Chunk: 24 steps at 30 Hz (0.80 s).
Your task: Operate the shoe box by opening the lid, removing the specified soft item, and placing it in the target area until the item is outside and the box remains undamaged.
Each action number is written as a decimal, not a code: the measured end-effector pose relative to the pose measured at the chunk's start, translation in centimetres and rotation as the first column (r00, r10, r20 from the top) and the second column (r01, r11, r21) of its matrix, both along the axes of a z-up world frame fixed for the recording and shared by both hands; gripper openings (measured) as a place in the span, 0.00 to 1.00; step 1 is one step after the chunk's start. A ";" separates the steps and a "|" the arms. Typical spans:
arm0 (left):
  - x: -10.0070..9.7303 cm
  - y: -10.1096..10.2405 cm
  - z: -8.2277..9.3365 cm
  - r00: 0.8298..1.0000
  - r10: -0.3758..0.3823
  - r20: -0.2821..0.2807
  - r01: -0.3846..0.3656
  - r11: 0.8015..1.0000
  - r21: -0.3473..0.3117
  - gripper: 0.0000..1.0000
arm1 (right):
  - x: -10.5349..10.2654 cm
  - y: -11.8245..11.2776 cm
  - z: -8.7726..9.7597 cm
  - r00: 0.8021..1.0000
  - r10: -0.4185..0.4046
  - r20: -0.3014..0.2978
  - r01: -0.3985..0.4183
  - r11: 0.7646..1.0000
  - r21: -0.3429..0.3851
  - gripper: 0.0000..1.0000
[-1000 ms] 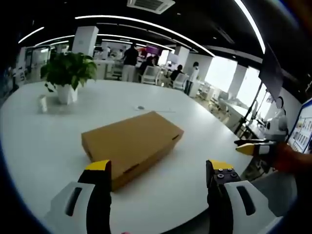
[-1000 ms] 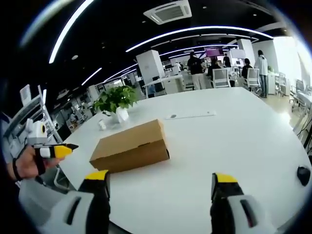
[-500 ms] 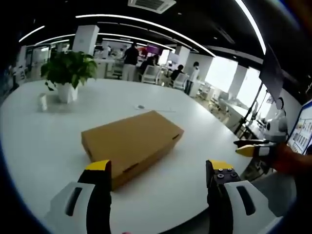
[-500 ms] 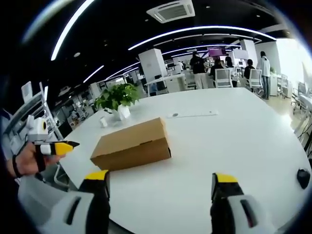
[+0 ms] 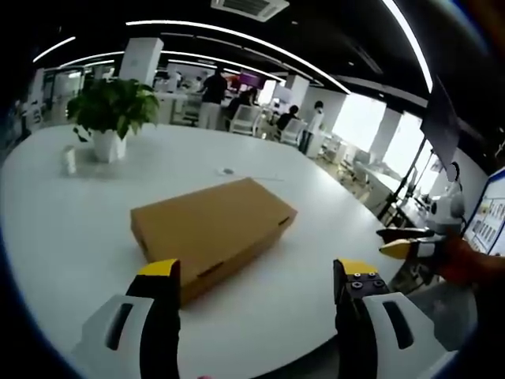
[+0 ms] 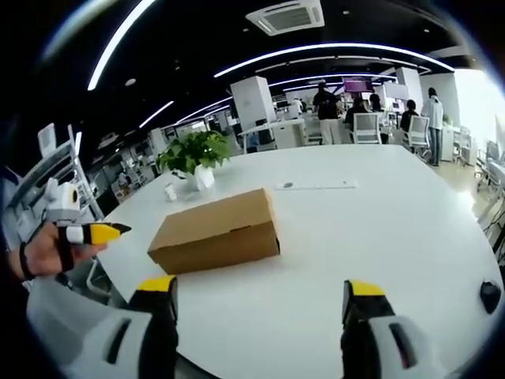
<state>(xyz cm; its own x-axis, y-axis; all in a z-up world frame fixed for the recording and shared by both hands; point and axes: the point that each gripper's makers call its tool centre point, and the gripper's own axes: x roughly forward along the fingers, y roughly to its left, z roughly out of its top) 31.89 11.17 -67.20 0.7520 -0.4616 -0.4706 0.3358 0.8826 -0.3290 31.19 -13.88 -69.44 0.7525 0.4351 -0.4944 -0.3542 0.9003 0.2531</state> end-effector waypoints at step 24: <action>0.1 0.4 -0.3 1.000 0.011 -0.014 -0.011 1.000 0.004 0.81 | -0.2 0.5 -0.3 1.000 0.026 -0.013 -0.026 1.000 -0.012 0.85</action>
<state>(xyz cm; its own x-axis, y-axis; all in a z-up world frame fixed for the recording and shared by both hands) 31.95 11.52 -67.52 0.7502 -0.4514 -0.4831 0.3213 0.8875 -0.3303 30.99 -13.35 -69.75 0.7347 0.4480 -0.5093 -0.3739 0.8940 0.2469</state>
